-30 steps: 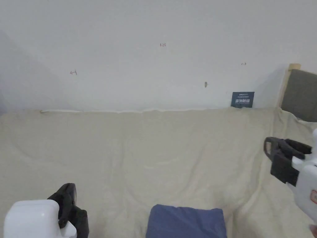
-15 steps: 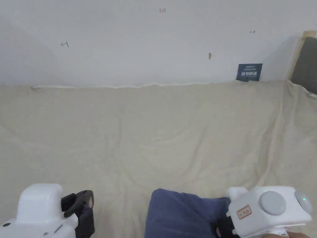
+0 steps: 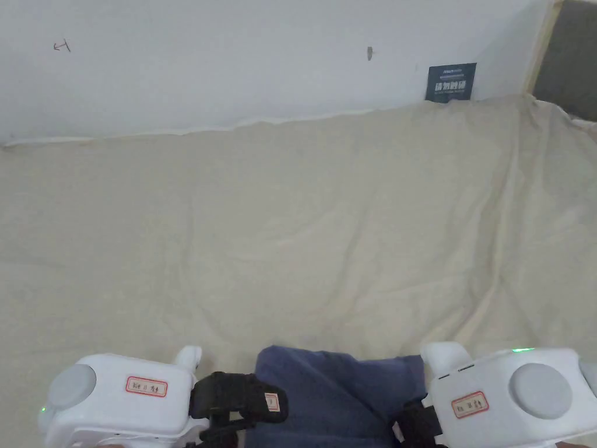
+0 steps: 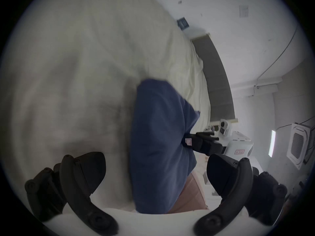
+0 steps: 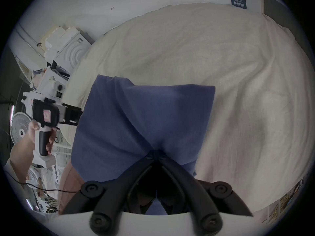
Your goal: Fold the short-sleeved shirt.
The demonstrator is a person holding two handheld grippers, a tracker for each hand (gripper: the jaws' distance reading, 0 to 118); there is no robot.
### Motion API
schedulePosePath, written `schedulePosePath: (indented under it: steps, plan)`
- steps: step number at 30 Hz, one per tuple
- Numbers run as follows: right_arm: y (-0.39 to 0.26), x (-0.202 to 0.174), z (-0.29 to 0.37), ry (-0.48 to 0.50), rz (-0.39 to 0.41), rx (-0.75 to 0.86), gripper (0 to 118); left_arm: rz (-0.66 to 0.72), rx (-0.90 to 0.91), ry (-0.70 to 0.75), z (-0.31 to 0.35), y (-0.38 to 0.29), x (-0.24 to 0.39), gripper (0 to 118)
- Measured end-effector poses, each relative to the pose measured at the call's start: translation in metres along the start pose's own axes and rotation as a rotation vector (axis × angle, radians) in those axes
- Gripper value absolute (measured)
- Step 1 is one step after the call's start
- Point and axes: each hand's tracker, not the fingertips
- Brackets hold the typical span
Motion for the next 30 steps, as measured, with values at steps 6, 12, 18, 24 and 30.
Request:
schedulePosePath:
  steps: [6,12,18,24,30]
  plan:
    - [0.001,0.015,-0.001,0.076,-0.076,-0.009,1,-0.069,-0.061,0.018,-0.040,0.002,0.026,118]
    - [-0.004,0.011,0.004,0.090,-0.031,0.033,1,-0.072,-0.003,0.258,-0.024,0.009,0.034,19]
    - [-0.007,-0.005,0.005,0.041,0.010,0.043,1,-0.074,0.006,0.238,-0.023,0.007,0.041,19]
    - [-0.009,-0.024,0.022,0.103,-0.011,0.107,1,-0.085,0.088,0.298,0.030,-0.006,0.037,19]
    - [-0.006,-0.069,0.027,0.093,0.065,0.130,1,-0.004,0.166,0.604,0.187,-0.010,-0.022,19]
